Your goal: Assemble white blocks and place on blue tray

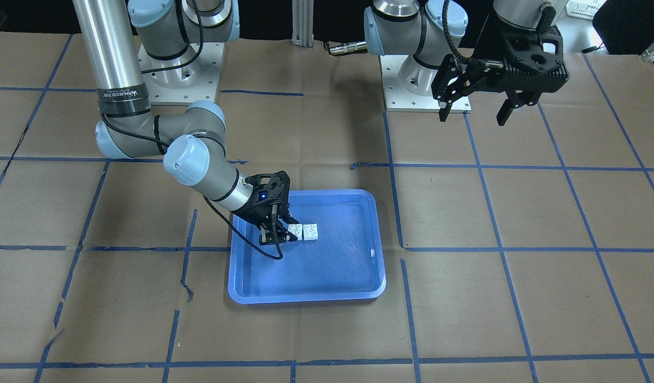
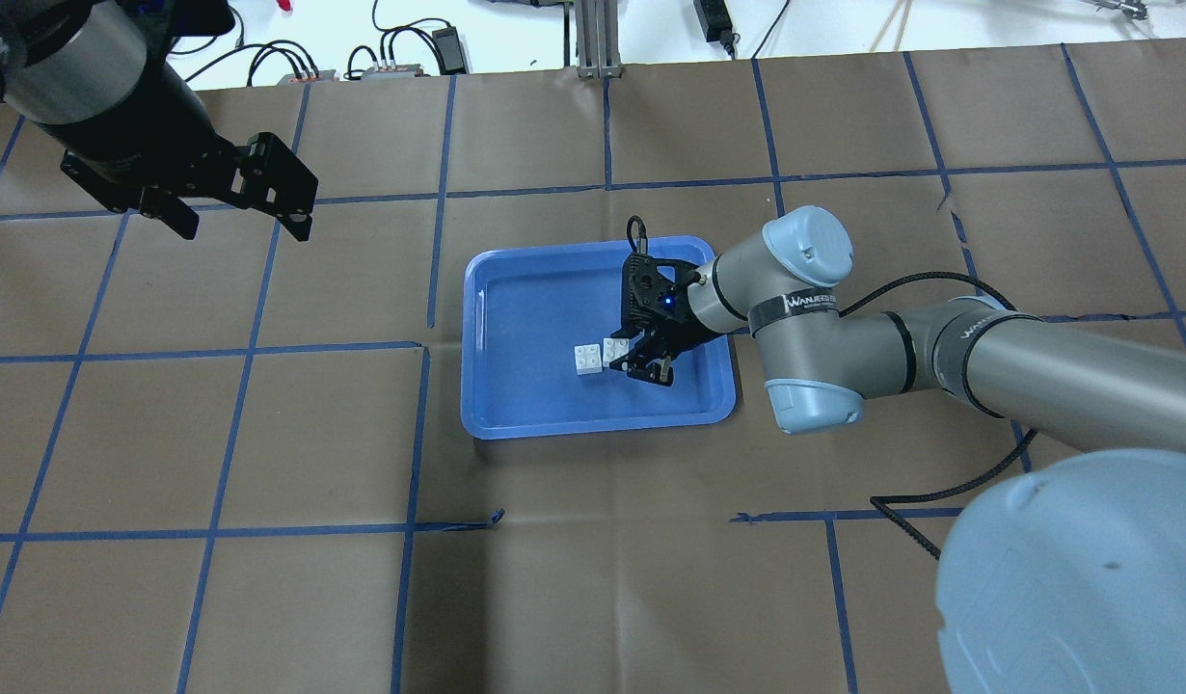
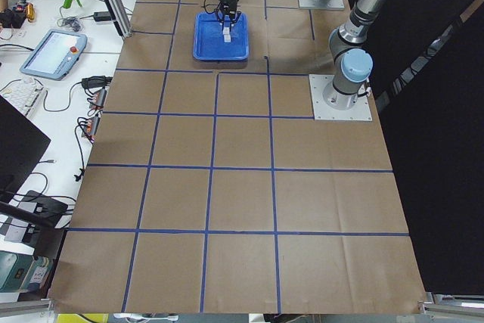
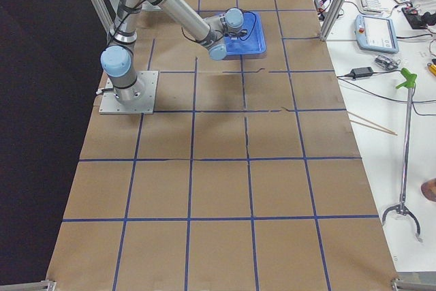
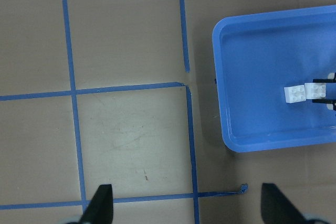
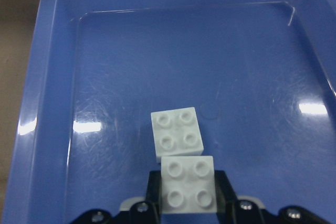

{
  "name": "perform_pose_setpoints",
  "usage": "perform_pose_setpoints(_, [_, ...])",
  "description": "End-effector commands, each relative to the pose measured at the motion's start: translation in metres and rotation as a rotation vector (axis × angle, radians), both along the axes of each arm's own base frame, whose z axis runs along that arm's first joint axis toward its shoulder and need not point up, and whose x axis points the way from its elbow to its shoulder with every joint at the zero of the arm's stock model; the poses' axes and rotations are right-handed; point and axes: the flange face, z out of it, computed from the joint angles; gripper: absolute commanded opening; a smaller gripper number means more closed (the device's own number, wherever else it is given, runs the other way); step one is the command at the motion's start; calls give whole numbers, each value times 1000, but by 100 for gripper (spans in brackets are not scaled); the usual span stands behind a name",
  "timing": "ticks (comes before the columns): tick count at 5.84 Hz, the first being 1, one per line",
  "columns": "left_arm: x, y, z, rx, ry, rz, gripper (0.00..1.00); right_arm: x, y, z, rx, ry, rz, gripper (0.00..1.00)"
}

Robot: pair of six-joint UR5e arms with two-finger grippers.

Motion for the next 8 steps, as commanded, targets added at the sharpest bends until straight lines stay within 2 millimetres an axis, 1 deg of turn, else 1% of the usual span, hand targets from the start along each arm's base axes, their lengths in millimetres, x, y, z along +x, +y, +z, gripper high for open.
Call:
perform_pose_setpoints(1, [0, 0, -2, 5, -5, -1, 99, 2, 1, -2, 14, -3, -15, 33])
perform_pose_setpoints(2, [4, 0, -1, -1, -2, 13, 99, 3, 1, -1, 11, -4, -14, 33])
perform_pose_setpoints(8, [8, -1, 3, -8, -9, 7, 99, 3, 2, -3, 29, -2, -35, 32])
